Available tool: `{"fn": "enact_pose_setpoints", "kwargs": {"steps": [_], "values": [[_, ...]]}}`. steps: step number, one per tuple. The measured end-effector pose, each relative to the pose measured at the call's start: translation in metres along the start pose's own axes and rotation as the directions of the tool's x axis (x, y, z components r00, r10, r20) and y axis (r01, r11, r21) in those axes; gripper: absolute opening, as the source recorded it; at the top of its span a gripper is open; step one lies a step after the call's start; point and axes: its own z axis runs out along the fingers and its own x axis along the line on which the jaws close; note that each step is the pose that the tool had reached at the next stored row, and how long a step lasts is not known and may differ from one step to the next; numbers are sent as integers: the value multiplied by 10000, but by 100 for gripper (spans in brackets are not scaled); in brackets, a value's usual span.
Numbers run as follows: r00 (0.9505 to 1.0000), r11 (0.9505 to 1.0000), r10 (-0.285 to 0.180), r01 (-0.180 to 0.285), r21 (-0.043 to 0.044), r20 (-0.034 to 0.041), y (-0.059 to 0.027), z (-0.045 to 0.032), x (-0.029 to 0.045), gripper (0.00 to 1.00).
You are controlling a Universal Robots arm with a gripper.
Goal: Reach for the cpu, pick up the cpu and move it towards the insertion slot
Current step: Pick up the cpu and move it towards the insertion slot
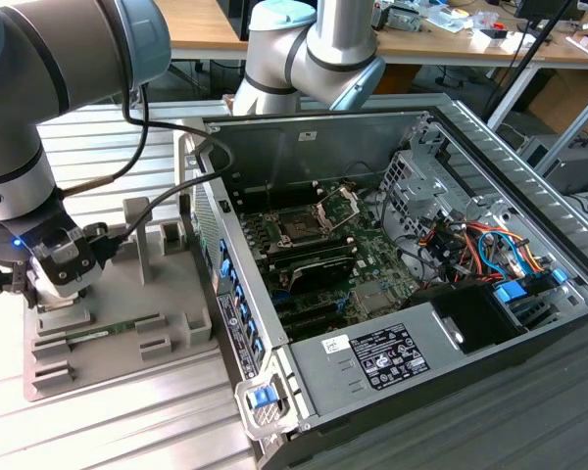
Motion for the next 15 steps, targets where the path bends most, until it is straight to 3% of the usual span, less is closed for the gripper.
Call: {"fn": "enact_pose_setpoints", "kwargs": {"steps": [15], "values": [[10000,10000,0,0,0,-1,2,-41,0,55]]}}
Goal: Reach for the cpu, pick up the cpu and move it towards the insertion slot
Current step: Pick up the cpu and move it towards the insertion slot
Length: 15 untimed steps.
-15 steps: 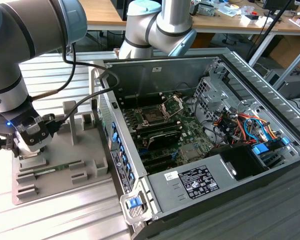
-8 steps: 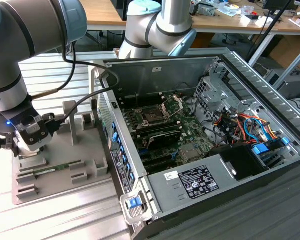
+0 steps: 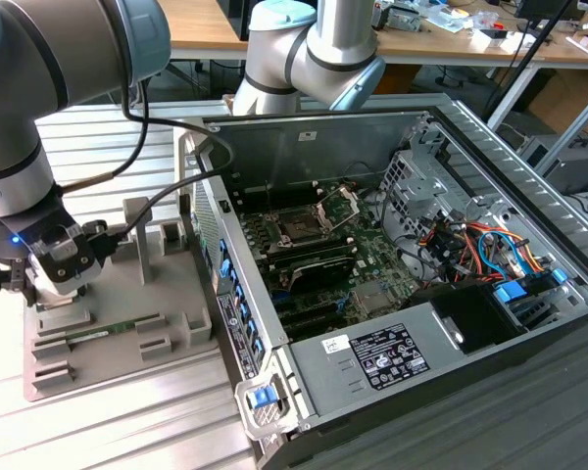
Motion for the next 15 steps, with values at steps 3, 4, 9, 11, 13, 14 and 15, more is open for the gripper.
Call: {"fn": "enact_pose_setpoints", "kwargs": {"steps": [3,4,9,11,13,14,15], "values": [[10000,10000,0,0,0,0,0,-10,0,55],[10000,10000,0,0,0,1,1,-15,0,55],[10000,10000,0,0,0,0,1,-33,0,55],[10000,10000,0,0,0,1,2,-39,0,55],[10000,10000,0,0,0,0,2,-46,0,55],[10000,10000,0,0,0,0,2,-48,0,55],[10000,10000,0,0,0,0,2,-52,0,55]]}}
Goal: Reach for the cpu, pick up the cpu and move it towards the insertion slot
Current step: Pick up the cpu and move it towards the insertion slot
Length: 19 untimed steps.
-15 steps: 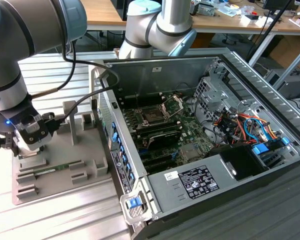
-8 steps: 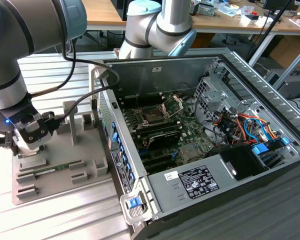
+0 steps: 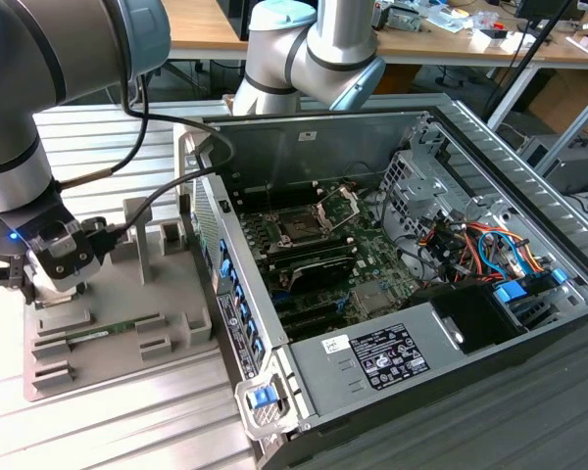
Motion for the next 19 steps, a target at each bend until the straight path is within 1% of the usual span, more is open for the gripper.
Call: {"fn": "enact_pose_setpoints", "kwargs": {"steps": [5,19], "values": [[10000,10000,0,0,0,-1,1,-25,0,55],[10000,10000,0,0,0,0,3,-60,0,55]]}}
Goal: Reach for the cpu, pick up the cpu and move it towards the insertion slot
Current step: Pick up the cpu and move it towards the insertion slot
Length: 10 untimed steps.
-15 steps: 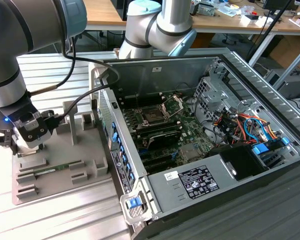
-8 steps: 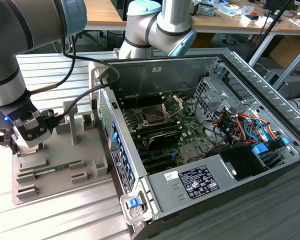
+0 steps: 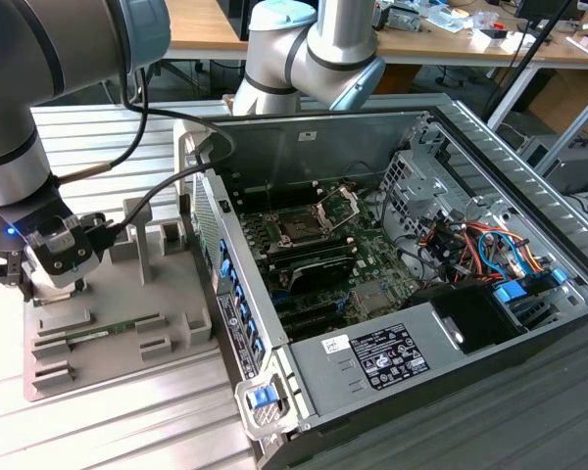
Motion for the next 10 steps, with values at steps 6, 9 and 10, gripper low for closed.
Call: {"fn": "enact_pose_setpoints", "kwargs": {"steps": [6,9,10], "values": [[10000,10000,-1,1,0,0,0,-15,0,55],[10000,10000,0,0,0,0,1,-22,0,55],[10000,10000,0,0,0,0,1,-24,0,55]]}}
